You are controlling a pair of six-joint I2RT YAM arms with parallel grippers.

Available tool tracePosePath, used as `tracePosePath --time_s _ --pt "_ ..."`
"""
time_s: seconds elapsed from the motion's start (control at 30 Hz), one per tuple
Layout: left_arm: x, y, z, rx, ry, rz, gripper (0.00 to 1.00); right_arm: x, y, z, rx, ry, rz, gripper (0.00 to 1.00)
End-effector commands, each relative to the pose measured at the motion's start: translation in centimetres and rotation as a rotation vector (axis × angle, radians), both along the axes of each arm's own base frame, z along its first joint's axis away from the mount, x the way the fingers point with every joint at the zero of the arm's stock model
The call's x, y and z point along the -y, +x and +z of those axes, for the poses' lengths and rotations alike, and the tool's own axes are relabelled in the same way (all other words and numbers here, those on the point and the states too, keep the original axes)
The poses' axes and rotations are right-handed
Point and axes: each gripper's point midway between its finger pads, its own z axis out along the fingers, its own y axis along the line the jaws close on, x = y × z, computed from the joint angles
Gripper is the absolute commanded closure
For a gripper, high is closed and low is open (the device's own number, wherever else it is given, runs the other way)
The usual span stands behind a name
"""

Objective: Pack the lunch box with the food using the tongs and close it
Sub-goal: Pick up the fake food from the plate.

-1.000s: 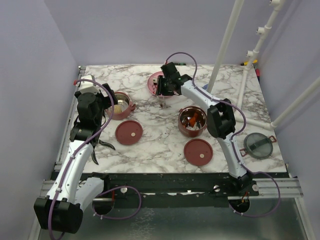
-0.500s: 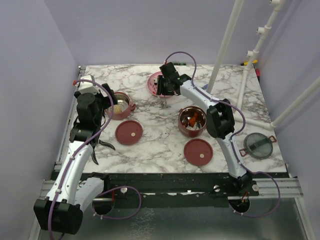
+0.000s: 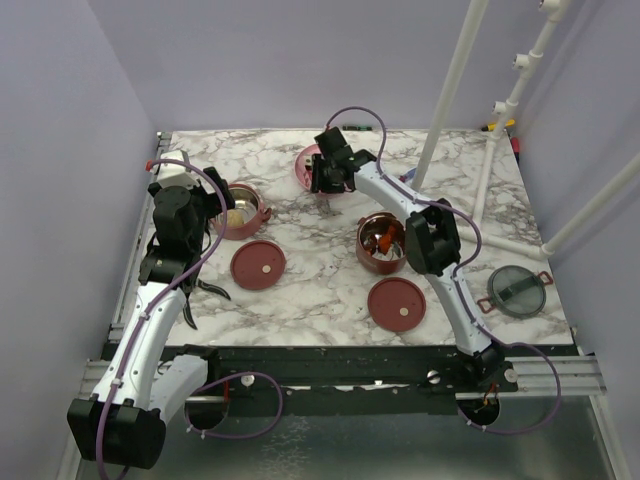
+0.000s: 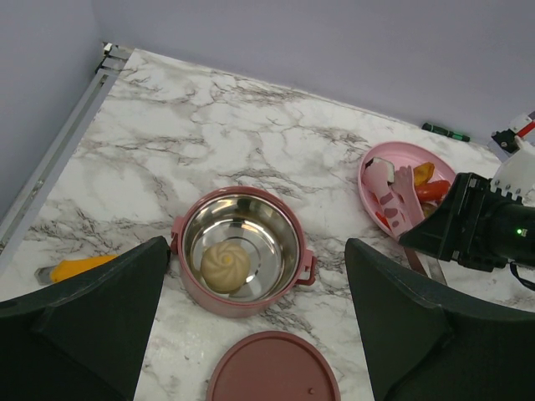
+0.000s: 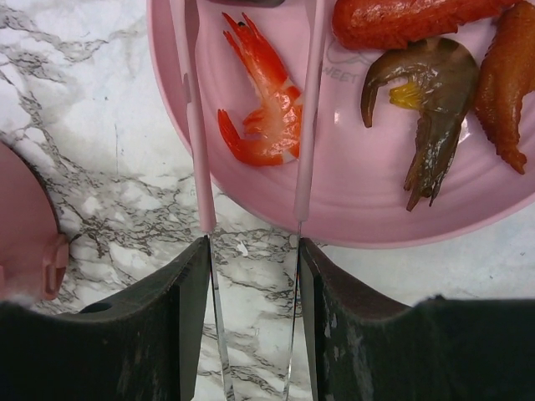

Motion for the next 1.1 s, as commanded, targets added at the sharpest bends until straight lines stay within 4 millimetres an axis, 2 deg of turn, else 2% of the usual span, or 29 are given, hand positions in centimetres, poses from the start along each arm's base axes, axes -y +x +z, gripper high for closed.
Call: tracePosePath --time_s 0.0,0.13,0.33,0.7,0.93,1.07 --pt "-0.4 -0.1 0.7 0.030 0.008 0.012 0.12 0.2 -0.2 -0.9 -0.008 -0.050 -0.003 0.55" --pt "-0.3 -0.1 0.6 0.029 0.009 0.010 0.12 0.6 0.2 -0.8 0.007 -0.065 -0.022 0.56" --pt "-0.3 0.0 0.5 0.026 0.008 0.010 0.12 0.5 0.6 0.7 0.044 -0.049 -0.032 0.69" --pt "-0.3 0.1 0.3 0.018 0.010 0.010 0.12 0.5 0.9 6.3 0.154 0.004 -0.017 0.73" --pt "-0.4 0.1 0.2 0.016 0.015 0.014 0.12 0.7 0.0 8.6 0.205 0.029 0.028 0.73" --pt "-0.6 0.1 0.1 0.012 0.020 0.026 0.12 1.4 -1.6 10.3 0.224 0.030 0.071 0.74"
